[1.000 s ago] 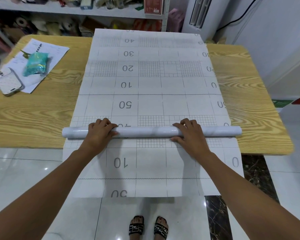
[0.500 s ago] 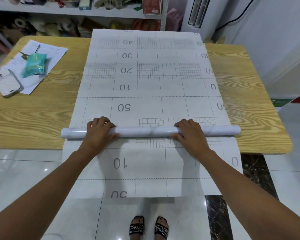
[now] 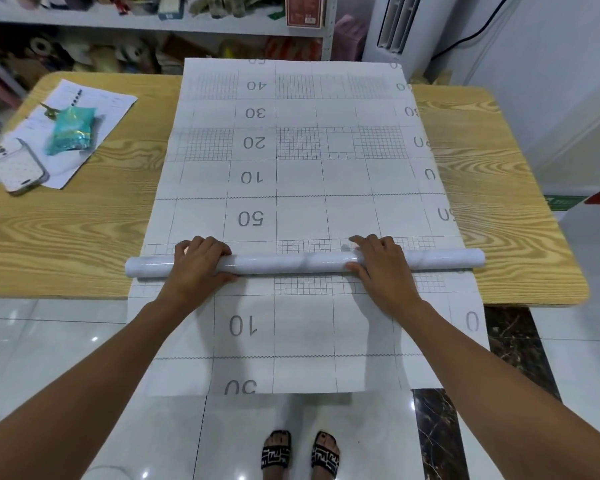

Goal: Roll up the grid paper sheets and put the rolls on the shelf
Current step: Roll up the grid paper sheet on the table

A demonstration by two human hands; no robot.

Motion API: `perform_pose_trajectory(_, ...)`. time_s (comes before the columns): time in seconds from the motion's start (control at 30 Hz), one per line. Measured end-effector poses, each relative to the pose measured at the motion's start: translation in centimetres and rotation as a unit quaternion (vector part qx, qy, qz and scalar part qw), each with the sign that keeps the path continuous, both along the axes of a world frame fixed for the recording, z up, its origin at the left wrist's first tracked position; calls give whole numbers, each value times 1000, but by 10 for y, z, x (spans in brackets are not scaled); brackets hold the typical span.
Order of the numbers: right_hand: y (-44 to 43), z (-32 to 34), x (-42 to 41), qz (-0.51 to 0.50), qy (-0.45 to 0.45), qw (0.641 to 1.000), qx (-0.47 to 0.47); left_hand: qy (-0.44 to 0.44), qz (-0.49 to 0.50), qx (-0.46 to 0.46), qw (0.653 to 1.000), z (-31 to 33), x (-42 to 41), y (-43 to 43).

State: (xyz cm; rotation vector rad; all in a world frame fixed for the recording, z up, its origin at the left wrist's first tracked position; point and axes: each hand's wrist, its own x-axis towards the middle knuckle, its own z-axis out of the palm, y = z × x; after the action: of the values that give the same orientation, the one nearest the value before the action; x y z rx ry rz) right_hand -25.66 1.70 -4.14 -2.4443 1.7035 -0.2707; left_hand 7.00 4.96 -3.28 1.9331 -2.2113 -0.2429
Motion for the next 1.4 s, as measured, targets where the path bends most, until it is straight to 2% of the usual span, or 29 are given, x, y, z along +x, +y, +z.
perform_pose_trajectory(0.17, 3, -3, 2, -43, -47, 998, -2, 13, -11, -8, 1000, -2, 1, 3)
perform_pose_trajectory(0.43, 4, -6, 0, -38, 9, 999, -27, -16, -8, -14, 1000, -6, 1, 3)
perform_pose_trajectory(0.53, 5, -5, -2, -27, 5, 999, -27, -21, -4, -12, 1000, -6, 0, 3)
perform_pose_trajectory(0.77, 3, -5, -5, -5, 0, 1000, -2, 59, 44, 8, 997, -1, -5, 2)
perform_pose_trajectory(1.03, 3, -8, -3, 6, -31, 999, -25, 26, 50, 4, 998, -4, -5, 2)
perform_pose_trajectory(1.2, 4, -10, -2, 16, -38, 999, -32, -29, 52, -35, 998, -7, -7, 5)
perform_pose_trajectory(1.4, 3, -9, -1, 13, -7, 999, -31, -57, 37, 0, 998, -2, -13, 8)
